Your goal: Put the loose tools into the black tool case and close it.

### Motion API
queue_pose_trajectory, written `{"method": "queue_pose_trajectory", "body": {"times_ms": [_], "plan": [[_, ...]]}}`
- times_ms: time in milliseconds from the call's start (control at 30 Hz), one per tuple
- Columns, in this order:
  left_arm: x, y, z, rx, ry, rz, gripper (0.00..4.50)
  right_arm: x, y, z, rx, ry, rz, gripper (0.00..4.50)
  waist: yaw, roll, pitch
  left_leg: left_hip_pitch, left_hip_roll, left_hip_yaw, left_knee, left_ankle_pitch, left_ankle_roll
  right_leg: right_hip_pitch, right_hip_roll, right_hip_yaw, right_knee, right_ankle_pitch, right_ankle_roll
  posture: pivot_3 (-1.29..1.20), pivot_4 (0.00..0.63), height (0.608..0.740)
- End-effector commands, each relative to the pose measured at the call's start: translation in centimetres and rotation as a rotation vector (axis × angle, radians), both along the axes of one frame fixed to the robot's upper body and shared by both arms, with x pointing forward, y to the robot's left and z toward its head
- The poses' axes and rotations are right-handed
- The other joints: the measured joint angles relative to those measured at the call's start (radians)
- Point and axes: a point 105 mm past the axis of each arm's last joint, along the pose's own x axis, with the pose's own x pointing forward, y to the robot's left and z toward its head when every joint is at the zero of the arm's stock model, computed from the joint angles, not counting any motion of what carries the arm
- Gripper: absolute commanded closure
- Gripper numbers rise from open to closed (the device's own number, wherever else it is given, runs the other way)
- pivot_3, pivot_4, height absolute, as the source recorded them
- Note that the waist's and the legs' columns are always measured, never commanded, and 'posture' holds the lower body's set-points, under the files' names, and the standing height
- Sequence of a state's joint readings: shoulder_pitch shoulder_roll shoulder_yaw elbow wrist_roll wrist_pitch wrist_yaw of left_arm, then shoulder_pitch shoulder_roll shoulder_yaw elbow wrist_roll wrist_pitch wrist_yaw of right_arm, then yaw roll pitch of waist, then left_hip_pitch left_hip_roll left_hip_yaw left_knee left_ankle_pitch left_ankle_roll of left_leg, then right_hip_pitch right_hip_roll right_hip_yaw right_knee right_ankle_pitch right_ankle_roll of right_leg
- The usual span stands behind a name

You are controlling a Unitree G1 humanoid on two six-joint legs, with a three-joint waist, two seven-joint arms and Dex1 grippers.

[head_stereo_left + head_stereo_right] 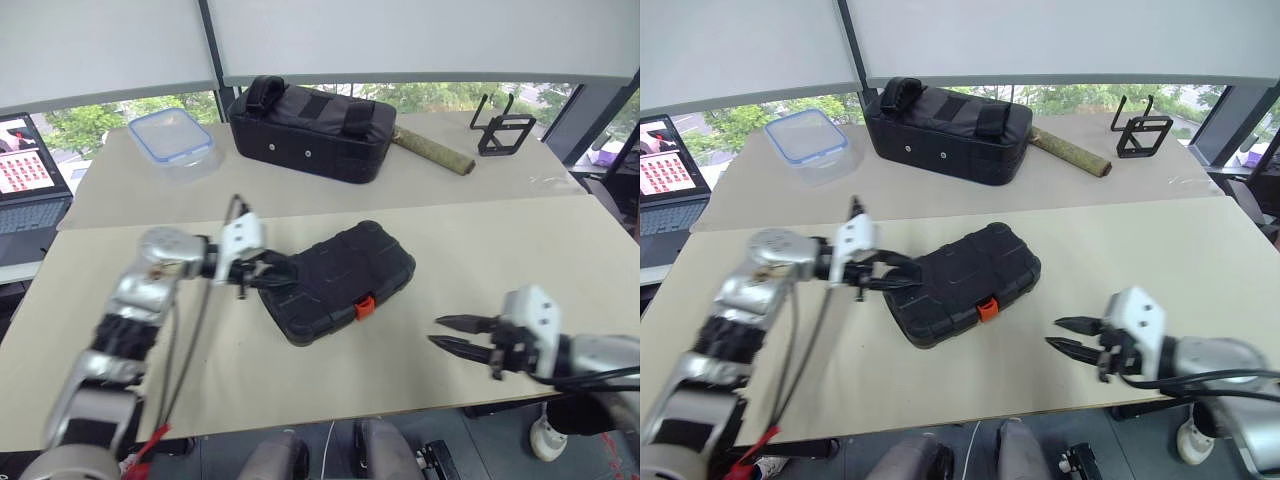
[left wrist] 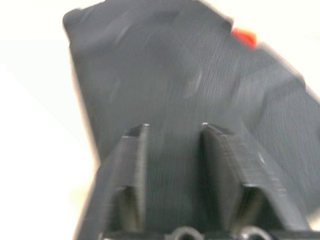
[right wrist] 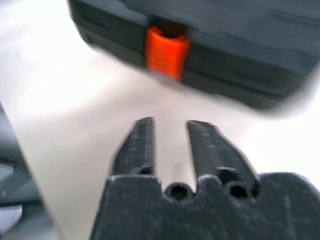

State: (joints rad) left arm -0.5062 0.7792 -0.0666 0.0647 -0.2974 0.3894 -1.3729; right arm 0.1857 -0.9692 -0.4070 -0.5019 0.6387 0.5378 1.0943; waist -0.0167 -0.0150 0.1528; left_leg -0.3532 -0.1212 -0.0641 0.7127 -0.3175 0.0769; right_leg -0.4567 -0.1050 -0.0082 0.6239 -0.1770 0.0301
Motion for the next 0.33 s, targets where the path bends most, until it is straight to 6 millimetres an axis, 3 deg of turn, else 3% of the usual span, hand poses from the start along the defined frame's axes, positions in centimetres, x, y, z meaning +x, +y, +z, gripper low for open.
{"method": "queue_pose_trajectory", "body": {"times_ms": [33, 100, 133, 333], "plan": [[-4.7, 4.1, 2.0, 0.009, 0.156, 0.011, 0.91, -1.0, -2.3, 4.0, 0.075, 0.071, 0.045, 1.32, 0.001, 0.001, 0.004, 0.000, 0.000, 0.000, 0.000, 0.000, 0.000, 0.000, 0.000, -0.001, 0.000, 0.000, 0.000, 0.00, 0.150, 0.714], [-6.4, 6.0, 2.4, 0.040, 0.207, 0.060, 0.17, -0.5, -3.3, 5.4, 0.106, 0.081, 0.023, 0.64, 0.004, 0.001, 0.007, -0.001, 0.000, 0.000, -0.001, -0.001, 0.001, 0.000, 0.000, -0.001, -0.002, 0.000, -0.001, 0.00, 0.150, 0.714], [-6.9, 6.6, 2.6, 0.044, 0.207, 0.086, 0.00, -0.3, -3.6, 5.7, 0.110, 0.078, 0.018, 0.36, 0.010, 0.000, 0.007, -0.001, 0.000, 0.000, -0.001, -0.001, 0.001, 0.000, 0.000, -0.001, -0.002, 0.000, -0.001, 0.00, 0.150, 0.714], [-8.3, 6.8, 2.7, 0.016, 0.161, 0.130, 0.00, 0.7, -3.9, 5.7, 0.094, 0.102, 0.034, 0.36, 0.047, 0.003, 0.009, -0.001, 0.000, -0.001, 0.000, -0.005, -0.003, 0.003, -0.004, -0.005, -0.011, 0.000, 0.000, 0.00, 0.150, 0.714]]}}
